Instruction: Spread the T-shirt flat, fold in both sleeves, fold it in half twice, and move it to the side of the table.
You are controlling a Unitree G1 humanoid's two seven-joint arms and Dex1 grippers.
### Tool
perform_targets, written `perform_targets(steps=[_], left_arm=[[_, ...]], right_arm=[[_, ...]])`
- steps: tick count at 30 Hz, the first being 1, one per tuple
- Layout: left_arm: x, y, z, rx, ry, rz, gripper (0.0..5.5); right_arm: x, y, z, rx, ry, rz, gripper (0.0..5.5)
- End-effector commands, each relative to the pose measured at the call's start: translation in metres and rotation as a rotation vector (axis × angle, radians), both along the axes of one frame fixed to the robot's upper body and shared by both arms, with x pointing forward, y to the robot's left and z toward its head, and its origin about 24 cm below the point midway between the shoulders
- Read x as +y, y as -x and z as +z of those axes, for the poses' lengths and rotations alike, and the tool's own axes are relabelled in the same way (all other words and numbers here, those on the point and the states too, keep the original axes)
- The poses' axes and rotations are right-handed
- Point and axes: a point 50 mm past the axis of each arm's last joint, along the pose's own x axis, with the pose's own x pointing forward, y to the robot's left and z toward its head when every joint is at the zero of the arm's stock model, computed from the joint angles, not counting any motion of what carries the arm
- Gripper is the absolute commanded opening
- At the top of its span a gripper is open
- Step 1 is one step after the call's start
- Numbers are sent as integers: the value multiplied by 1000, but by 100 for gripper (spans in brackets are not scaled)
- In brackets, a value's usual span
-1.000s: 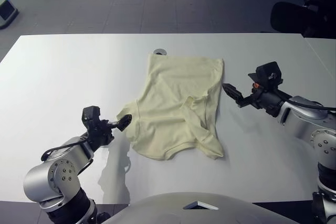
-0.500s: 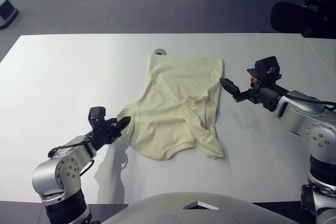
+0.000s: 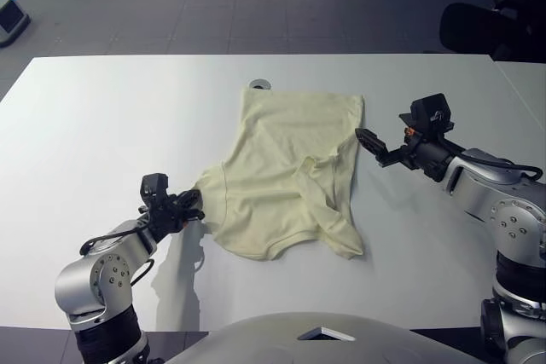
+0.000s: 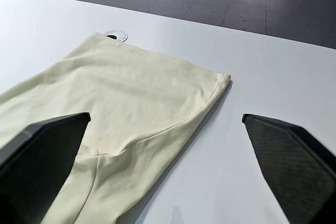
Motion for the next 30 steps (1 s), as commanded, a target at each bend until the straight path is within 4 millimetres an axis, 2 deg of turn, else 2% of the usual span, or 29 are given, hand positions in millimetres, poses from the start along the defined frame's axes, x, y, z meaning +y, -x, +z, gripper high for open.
perform_targets(steps=[1, 5, 9, 14, 18, 21, 26, 30], left_arm=[[19, 5, -1, 25, -41, 57, 3], [28, 3, 10, 1, -74, 42, 3], [22, -6, 31, -62, -106, -16, 3], [-4, -3, 52, -112, -130, -113, 3], [-32, 5, 63, -118, -146, -264, 3], [-52, -2, 70, -147, -148, -353, 3], [-74, -13, 68, -151, -128, -403, 3], [-84, -12, 61, -126, -129, -438, 3]], right_arm=[[-4, 0, 0, -3, 14, -31, 540], [-8, 3, -2, 0, 21, -70, 540], [-10, 7, -6, 2, 20, -110, 540], [-11, 13, -8, 2, 16, -145, 540], [-10, 17, -11, 8, 6, -164, 540], [-8, 16, -11, 6, 0, -165, 540], [-3, 12, -11, 3, -3, -141, 540], [-1, 10, -10, 3, -3, -129, 540]])
